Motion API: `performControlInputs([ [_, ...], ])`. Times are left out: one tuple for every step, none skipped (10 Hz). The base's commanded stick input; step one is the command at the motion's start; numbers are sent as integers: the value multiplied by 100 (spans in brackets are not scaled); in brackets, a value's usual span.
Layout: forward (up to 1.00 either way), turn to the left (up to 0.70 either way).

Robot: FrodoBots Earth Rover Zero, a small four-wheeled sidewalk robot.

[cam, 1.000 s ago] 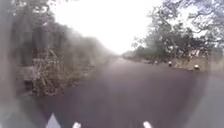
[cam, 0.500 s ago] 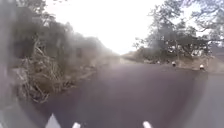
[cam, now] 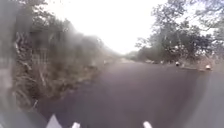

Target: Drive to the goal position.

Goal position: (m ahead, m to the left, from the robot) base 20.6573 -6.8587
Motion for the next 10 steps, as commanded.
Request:
performControlInputs([
  [70, 0],
  [70, 0],
  [70, 0],
  [70, 0],
  [70, -35],
  [70, -35],
  [70, -35],
  [70, -35],
  [70, -35],
  [70, -35],
])
